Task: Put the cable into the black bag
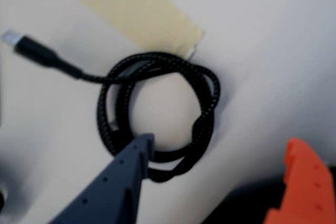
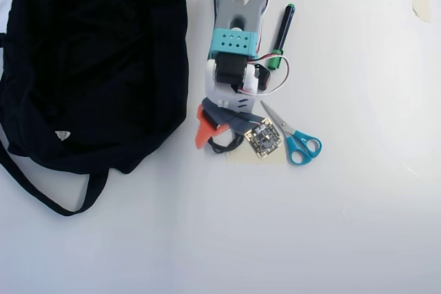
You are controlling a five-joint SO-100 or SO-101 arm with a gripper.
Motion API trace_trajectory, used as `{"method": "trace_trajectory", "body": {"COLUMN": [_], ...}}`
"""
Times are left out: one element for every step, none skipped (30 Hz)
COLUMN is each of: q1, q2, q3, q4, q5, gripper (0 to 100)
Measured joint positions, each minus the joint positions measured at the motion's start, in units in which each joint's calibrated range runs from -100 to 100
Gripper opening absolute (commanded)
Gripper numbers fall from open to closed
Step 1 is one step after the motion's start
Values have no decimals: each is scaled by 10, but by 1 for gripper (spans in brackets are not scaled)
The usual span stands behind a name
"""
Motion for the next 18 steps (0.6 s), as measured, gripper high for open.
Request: {"method": "trace_trajectory", "body": {"q1": [0, 0, 0, -1, -1, -1, -1, -1, -1, -1, -1, -1, -1, 1, 4, 8, 12, 15], "q2": [6, 11, 14, 17, 22, 25, 28, 32, 34, 37, 40, 42, 42, 43, 44, 45, 46, 46], "q3": [-6, -11, -13, -15, -17, -19, -19, -19, -19, -19, -19, -19, -19, -19, -20, -20, -20, -20], "q4": [0, 0, 0, 0, 0, 0, 0, 0, 0, 0, 0, 0, 0, 0, 0, 0, 0, 0], "q5": [-3, -7, -13, -18, -21, -26, -31, -34, -37, -39, -40, -41, -42, -42, -43, -46, -47, -49], "gripper": [32, 32, 32, 32, 32, 32, 32, 32, 32, 32, 32, 32, 32, 32, 32, 32, 32, 32]}}
